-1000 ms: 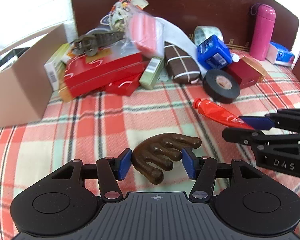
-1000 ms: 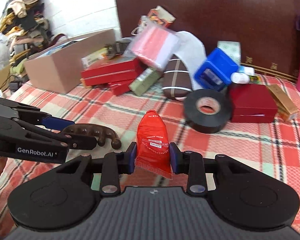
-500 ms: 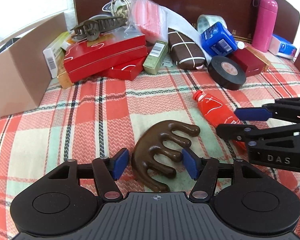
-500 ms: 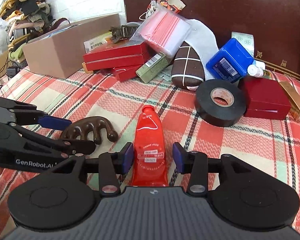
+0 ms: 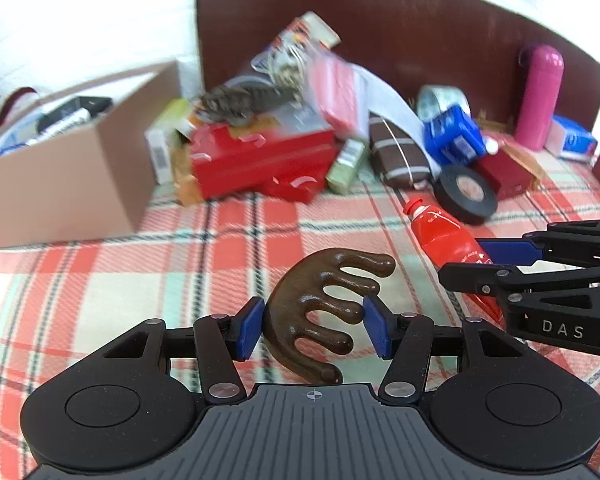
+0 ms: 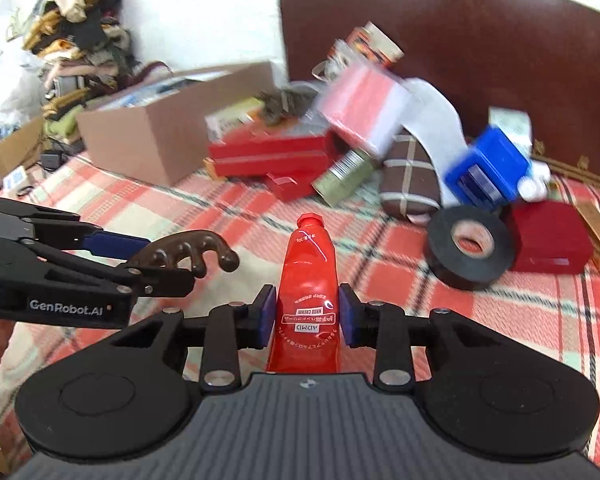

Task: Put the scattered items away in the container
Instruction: 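Lift the comb and red tube and carry both toward the cardboard box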

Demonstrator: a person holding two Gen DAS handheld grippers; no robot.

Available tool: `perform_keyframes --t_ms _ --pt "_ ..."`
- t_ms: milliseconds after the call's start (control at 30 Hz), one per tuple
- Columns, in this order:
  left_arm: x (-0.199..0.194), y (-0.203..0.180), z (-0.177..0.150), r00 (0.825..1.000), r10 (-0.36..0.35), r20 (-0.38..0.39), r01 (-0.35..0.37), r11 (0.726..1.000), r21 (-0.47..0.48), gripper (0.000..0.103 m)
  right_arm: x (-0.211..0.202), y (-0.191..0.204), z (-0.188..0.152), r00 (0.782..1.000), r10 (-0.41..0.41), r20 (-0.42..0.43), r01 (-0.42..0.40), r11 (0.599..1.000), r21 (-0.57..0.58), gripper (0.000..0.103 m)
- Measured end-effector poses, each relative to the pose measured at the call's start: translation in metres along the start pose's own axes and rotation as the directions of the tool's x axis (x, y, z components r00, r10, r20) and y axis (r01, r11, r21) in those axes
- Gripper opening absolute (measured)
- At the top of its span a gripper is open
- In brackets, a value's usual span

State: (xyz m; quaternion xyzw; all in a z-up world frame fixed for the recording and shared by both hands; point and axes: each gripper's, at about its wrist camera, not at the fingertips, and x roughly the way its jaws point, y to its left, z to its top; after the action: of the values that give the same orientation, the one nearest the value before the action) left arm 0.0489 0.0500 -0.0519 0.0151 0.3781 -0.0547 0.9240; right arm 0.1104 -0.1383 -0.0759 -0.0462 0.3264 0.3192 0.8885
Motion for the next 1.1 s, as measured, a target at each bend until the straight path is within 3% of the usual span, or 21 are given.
perform_keyframes --t_ms 267,600,867,1100 --pt "-0.042 0.034 0.013 0.993 0.066 0.096 -0.062 0.997 -0.051 0.056 -0.007 0.037 0.038 0.991 0.115 0.062 -0.11 0.991 -0.077 0.037" --pt "-0.077 0.098 0.039 0.969 0.16 0.189 -0.13 0.978 -0.163 0.056 0.011 0.094 0.104 0.964 0.244 0.107 -0.225 0.96 -0.164 0.037" --pt "-0.069 0.153 0.081 0.949 0.225 0.222 -0.175 0.959 -0.224 0.056 0.048 0.129 0.163 0.953 0.271 0.136 -0.239 0.947 -0.213 0.037" --pt "-0.032 0.202 0.125 0.945 0.248 0.213 -0.195 0.95 -0.244 0.056 0.103 0.137 0.211 0.958 0.245 0.145 -0.211 0.953 -0.218 0.037"
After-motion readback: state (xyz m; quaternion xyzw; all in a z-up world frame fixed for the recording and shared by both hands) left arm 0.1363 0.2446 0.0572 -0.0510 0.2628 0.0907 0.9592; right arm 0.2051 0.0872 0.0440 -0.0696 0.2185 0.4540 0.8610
